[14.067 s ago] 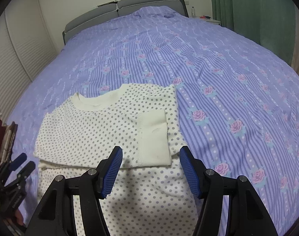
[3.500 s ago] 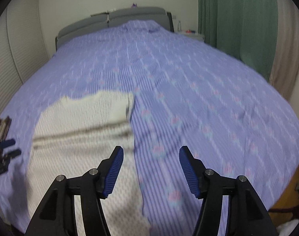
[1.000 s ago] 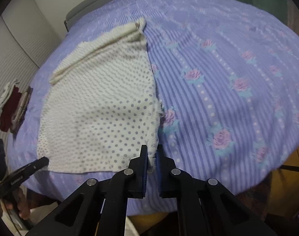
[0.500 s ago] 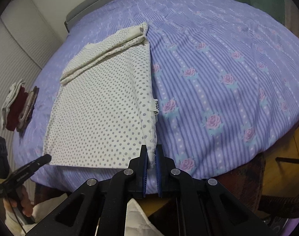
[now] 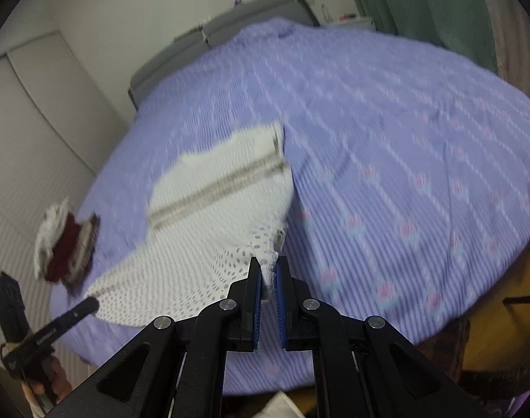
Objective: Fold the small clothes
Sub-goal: 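Lift the hem with both tools and fold it toward the collar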
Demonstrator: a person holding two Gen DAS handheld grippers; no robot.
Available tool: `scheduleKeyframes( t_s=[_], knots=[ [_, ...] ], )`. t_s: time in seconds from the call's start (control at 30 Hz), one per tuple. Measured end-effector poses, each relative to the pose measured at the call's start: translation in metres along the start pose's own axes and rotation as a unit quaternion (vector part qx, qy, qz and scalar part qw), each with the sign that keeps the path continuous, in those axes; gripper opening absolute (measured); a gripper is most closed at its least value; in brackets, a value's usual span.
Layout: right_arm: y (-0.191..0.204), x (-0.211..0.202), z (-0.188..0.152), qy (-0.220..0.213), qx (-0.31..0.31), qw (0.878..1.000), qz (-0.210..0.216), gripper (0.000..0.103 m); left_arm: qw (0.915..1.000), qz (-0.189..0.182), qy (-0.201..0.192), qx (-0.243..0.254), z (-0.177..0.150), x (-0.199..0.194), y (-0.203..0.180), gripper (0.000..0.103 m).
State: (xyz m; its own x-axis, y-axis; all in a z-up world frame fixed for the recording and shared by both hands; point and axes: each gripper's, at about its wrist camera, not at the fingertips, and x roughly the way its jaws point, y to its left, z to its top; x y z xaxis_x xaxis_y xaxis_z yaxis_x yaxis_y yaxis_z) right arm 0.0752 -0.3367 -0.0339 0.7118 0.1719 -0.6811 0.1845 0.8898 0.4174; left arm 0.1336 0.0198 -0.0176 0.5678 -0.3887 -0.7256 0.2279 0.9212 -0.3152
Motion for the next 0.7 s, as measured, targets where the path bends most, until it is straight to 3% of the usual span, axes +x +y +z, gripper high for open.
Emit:
scheduleKeyframes(
  t_s=[0.13, 0.27, 0.47, 0.7],
  knots=[
    [0.010, 0.003, 0.037, -0.034, 0.016, 0.999, 0.016, 0.009, 0.9991, 0.007, -0.040, 0.012, 0.043, -0.001, -0.008, 0.010],
    [0.022, 0.015, 0.074, -0.051, 0.021, 0.998, 0.015, 0.009, 0.9986, 0.010, -0.051, 0.005, 0.087, 0.012, -0.010, 0.010],
    [0.038, 0.052, 0.133, -0.037, 0.016, 0.999, 0.004, 0.009, 0.9991, 0.037, -0.022, -0.006, 0.141, 0.055, 0.001, 0.010],
    [0.047, 0.126, 0.181, 0.019, 0.006, 1.000, -0.021, 0.009, 0.9967, 0.048, 0.046, -0.047, 0.172, 0.131, 0.031, 0.010]
  ],
)
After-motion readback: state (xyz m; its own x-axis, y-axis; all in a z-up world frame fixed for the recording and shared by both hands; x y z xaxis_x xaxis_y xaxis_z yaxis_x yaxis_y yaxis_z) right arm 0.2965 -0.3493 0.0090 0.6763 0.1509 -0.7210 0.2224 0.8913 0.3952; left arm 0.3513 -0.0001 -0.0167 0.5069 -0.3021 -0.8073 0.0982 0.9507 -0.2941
